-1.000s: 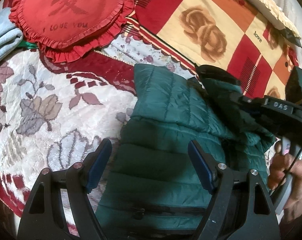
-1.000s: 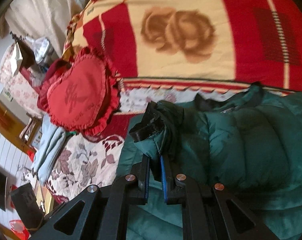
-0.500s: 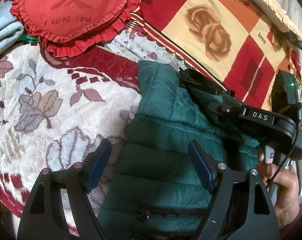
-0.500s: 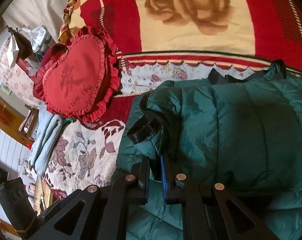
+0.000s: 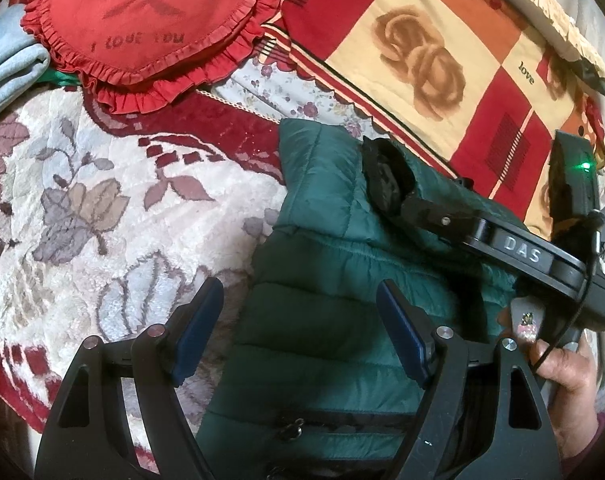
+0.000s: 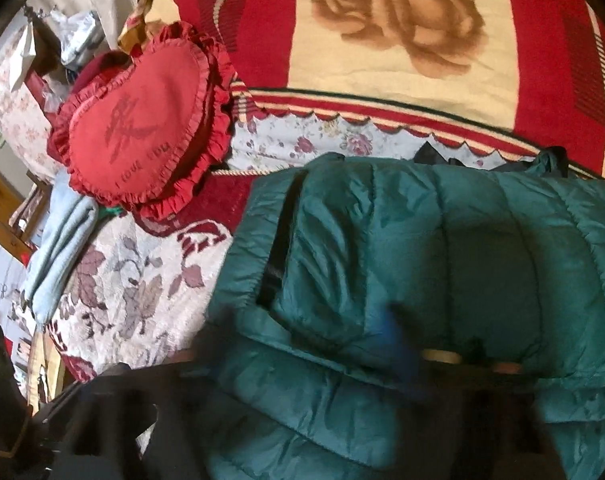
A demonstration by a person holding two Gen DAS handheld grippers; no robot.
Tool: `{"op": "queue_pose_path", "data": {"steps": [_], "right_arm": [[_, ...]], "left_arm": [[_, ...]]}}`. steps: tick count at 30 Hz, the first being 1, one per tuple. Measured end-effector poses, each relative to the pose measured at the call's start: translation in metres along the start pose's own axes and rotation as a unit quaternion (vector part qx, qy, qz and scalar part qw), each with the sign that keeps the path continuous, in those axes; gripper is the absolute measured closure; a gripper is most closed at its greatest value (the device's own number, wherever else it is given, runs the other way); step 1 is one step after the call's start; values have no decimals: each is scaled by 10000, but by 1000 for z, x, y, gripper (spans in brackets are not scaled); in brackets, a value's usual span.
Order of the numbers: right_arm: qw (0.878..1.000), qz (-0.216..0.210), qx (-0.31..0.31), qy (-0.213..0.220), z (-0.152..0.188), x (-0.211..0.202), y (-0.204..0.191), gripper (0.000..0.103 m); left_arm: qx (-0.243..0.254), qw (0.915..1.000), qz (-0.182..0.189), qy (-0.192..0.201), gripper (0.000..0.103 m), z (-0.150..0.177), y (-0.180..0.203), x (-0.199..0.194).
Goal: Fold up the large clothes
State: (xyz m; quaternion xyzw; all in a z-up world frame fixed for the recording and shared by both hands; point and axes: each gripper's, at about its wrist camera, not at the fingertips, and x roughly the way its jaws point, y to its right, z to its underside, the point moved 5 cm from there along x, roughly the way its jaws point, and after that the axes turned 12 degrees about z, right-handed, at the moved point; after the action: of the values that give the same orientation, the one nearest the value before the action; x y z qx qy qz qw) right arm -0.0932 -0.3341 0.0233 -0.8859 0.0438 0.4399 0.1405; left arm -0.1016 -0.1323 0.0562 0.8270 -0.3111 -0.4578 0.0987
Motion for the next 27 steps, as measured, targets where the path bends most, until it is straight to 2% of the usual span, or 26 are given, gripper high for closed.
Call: {"op": "queue_pose_path", "data": {"steps": [5,8,12,16,20,23,27], "right_arm": [[9999,-104,32,80,3,-27,7,22],[9991,-262,273,180,11,-57,31,22],[9983,-235,465,266,27,-91,68,22],[9973,-99,616,377,40,-123,104,22],[9940,-111,963,504,53,-151,141,21],[9919,-134,1139,550,62,-162,159,20],[9914,-99,1154,607,68,-168,171,19]], "left_arm": [[-58,10000,58,41,24,-6,3,-8],[-24,9998,120,143,24,-15,12,-12],[101,9998,156,14,24,-27,29,-2],[78,9994,258,-209,24,-40,43,25],[-202,9986,346,-337,24,-54,49,55],[-305,9982,328,-392,24,-62,55,74],[-184,9978,183,-614,24,-60,66,95]]}}
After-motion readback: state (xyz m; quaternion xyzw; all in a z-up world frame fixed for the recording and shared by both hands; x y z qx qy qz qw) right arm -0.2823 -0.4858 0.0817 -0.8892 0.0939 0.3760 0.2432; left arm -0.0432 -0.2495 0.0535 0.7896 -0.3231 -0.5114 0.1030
